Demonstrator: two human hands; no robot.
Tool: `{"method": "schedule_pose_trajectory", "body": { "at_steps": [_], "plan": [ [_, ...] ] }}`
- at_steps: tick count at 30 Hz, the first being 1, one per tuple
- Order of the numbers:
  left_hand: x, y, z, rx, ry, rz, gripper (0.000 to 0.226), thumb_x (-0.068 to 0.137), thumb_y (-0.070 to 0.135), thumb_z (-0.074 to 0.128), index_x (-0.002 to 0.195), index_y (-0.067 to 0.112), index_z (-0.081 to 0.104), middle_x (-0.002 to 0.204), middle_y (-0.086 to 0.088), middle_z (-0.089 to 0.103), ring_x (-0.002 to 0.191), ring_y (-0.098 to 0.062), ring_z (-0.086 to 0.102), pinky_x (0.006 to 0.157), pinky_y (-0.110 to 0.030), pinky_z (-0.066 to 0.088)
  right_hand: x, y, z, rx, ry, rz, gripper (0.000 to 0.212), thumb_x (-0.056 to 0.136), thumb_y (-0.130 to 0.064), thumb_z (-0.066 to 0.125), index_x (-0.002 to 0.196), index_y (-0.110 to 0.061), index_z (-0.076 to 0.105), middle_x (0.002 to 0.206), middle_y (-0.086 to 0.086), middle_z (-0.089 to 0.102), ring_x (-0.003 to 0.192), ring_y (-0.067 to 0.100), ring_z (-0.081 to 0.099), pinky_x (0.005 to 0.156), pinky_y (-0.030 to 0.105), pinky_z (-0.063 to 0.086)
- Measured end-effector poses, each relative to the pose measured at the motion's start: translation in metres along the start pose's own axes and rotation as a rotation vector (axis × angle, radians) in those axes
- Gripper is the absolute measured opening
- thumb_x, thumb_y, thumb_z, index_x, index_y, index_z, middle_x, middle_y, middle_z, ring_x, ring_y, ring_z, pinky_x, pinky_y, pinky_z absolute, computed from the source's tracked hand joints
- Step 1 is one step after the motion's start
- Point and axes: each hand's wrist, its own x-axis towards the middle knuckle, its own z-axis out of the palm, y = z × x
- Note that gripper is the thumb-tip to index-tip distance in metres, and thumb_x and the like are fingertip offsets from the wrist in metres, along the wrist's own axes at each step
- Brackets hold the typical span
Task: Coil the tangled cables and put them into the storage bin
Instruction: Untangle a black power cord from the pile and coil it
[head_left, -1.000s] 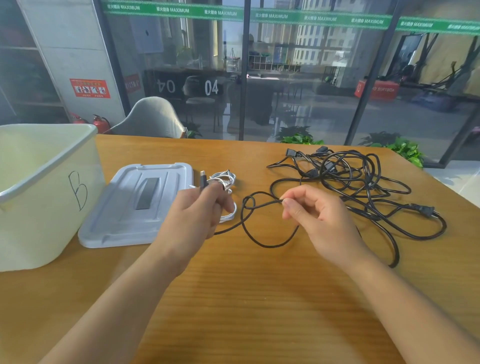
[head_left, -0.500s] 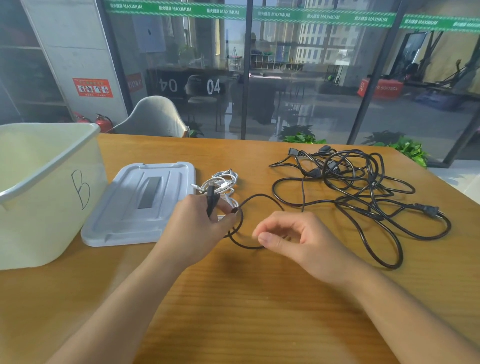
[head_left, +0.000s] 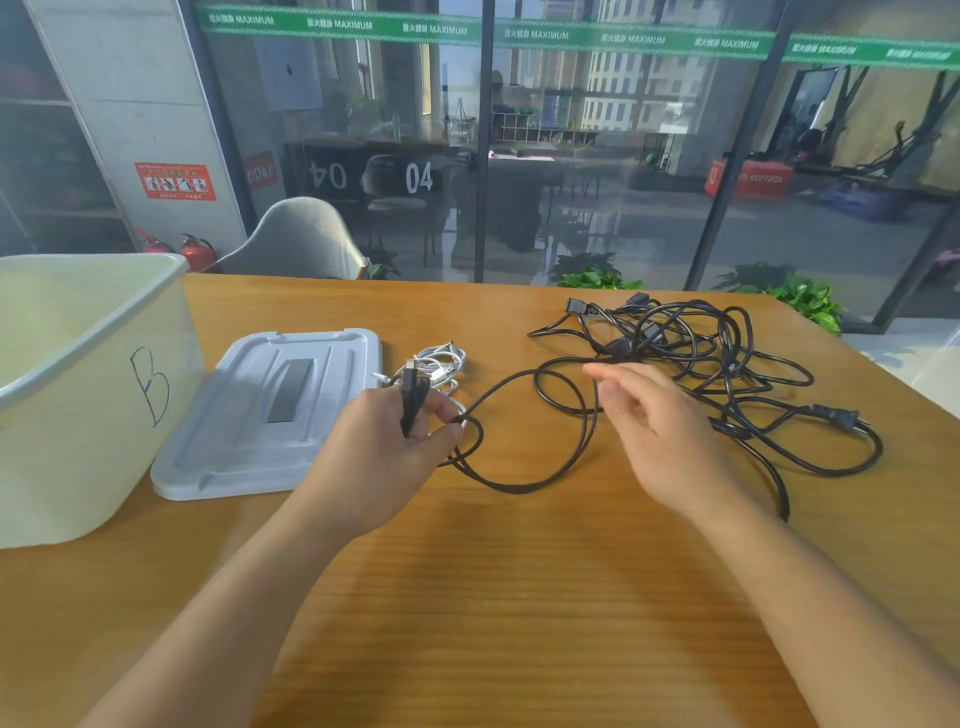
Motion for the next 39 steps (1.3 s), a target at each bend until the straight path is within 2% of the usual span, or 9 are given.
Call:
{"method": "schedule_pose_trajectory", "body": {
  "at_steps": [3,6,9,12,14,18,22,28,39],
  "plan": [
    [0.000,-0.001,0.001,-0.004,0.004,0.000,0.015,0.094,0.019,0.074,0.083,0.024,0.065,0.045,0.012,0.033,0.042,-0.008,0.032,0.045,-0.016,0.030,0.000,0.008,0.013,-0.273,-0.293,0.132,0.045,0.111,-0.046,0.034,0.155,-0.046,0.040,0.168,-0.012,0.027,0.156,0.018,0.022,0.123,0.045,0.027],
    [0.000,-0.003,0.001,0.009,0.035,-0.017,0.013,0.092,0.021,0.076,0.084,0.024,0.066,0.044,0.012,0.035,0.042,-0.008,0.033,0.045,-0.016,0.031,-0.001,0.012,0.018,-0.300,-0.387,0.144,0.040,0.109,-0.046,0.042,0.148,-0.042,0.054,0.169,-0.015,0.027,0.156,0.016,0.023,0.122,0.044,0.027],
    [0.002,-0.006,0.001,0.022,0.085,-0.057,0.012,0.091,0.019,0.076,0.083,0.022,0.068,0.042,0.012,0.037,0.040,-0.009,0.035,0.043,-0.016,0.032,0.000,0.011,0.017,-0.184,-0.261,0.125,0.025,0.103,-0.050,0.055,0.114,-0.040,0.075,0.152,-0.019,0.052,0.139,0.015,0.048,0.111,0.040,0.039],
    [0.003,-0.008,0.001,0.043,0.113,-0.090,0.013,0.091,0.018,0.075,0.082,0.023,0.067,0.043,0.013,0.039,0.040,-0.009,0.038,0.042,-0.016,0.033,0.000,0.007,0.017,-0.214,-0.162,0.117,0.015,0.093,-0.051,0.069,0.089,-0.038,0.075,0.116,-0.024,0.066,0.107,0.009,0.063,0.085,0.032,0.050],
    [0.004,-0.009,0.001,0.070,0.123,-0.102,0.012,0.091,0.020,0.075,0.082,0.025,0.068,0.043,0.013,0.040,0.041,-0.009,0.039,0.042,-0.016,0.032,0.000,0.005,0.019,-0.212,-0.115,0.148,0.012,0.089,-0.044,0.075,0.091,-0.035,0.066,0.097,-0.021,0.067,0.091,0.008,0.065,0.072,0.029,0.051],
    [0.003,-0.007,0.004,0.080,0.119,-0.103,0.013,0.091,0.021,0.075,0.082,0.026,0.067,0.041,0.014,0.041,0.039,-0.007,0.041,0.041,-0.014,0.032,0.003,0.004,0.018,-0.064,-0.178,0.253,0.040,0.085,-0.023,0.078,0.116,-0.035,0.056,0.093,-0.014,0.068,0.083,0.007,0.064,0.067,0.027,0.050],
    [0.002,-0.006,0.007,0.107,0.103,-0.095,0.016,0.091,0.018,0.074,0.080,0.026,0.065,0.040,0.015,0.042,0.040,-0.006,0.044,0.042,-0.013,0.034,-0.001,0.005,0.016,0.152,-0.307,0.182,0.039,0.088,-0.006,0.070,0.112,-0.036,0.072,0.088,-0.009,0.066,0.063,0.003,0.052,0.057,0.012,0.043],
    [0.003,-0.007,0.005,0.087,0.119,-0.100,0.014,0.092,0.018,0.074,0.082,0.023,0.066,0.041,0.014,0.043,0.039,-0.006,0.042,0.041,-0.013,0.033,-0.002,0.005,0.011,0.088,-0.306,0.044,0.054,0.091,-0.006,0.064,0.127,-0.047,0.065,0.101,-0.007,0.059,0.075,0.003,0.053,0.068,0.010,0.044],
    [0.005,-0.009,0.001,0.053,0.134,-0.102,0.009,0.092,0.020,0.074,0.085,0.021,0.069,0.041,0.014,0.041,0.040,-0.007,0.040,0.042,-0.014,0.030,-0.001,0.003,0.009,0.421,-0.279,0.162,0.026,0.101,-0.023,0.065,0.114,-0.045,0.074,0.112,-0.025,0.075,0.107,-0.012,0.063,0.092,0.021,0.045]
  ]
}}
